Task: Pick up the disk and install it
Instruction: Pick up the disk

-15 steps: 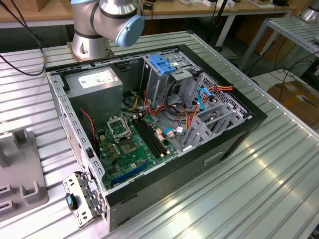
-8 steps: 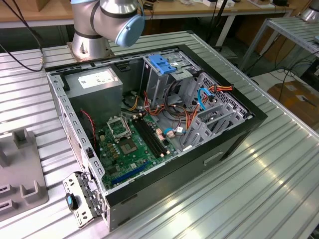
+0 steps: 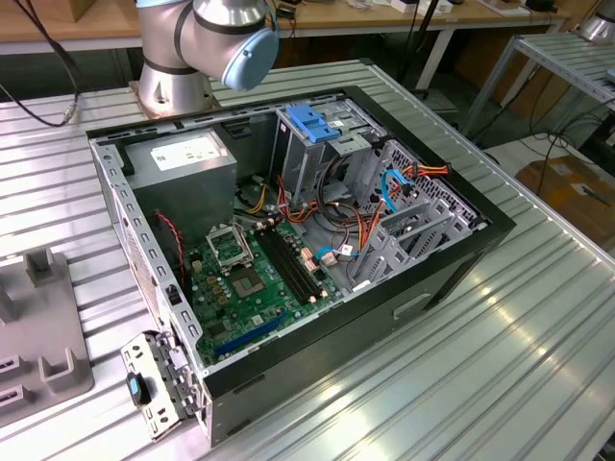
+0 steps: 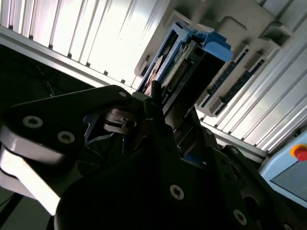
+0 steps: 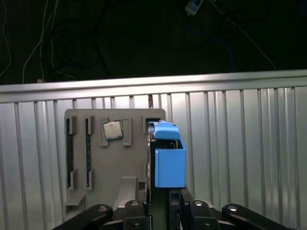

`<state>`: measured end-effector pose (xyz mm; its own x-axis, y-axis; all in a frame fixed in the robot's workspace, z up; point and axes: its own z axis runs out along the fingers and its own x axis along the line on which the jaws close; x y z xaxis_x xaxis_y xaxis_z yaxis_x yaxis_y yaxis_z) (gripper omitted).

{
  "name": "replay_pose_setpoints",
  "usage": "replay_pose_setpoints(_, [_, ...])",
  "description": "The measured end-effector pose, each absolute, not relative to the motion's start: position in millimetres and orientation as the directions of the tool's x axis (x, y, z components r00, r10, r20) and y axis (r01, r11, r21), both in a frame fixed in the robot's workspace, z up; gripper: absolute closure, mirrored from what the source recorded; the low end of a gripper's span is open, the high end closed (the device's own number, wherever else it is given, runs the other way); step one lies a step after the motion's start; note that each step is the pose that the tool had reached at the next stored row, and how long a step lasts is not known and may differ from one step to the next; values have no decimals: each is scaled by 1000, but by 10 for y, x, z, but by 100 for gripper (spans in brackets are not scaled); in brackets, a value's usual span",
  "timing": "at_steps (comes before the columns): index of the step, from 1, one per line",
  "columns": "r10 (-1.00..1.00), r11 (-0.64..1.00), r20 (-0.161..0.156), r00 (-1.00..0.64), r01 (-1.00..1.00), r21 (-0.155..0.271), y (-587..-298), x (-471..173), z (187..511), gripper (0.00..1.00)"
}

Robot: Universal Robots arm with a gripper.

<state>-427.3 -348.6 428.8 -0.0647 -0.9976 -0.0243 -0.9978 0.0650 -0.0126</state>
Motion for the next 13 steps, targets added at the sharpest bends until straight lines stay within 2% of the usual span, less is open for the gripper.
replay_pose_setpoints(5, [-998,65,-24,-65,-998,-13,-3485,-4273,4480,65])
replay_pose_setpoints(13, [-998,65,-24,-65,-998,-13,-3485,-4273,4514,65])
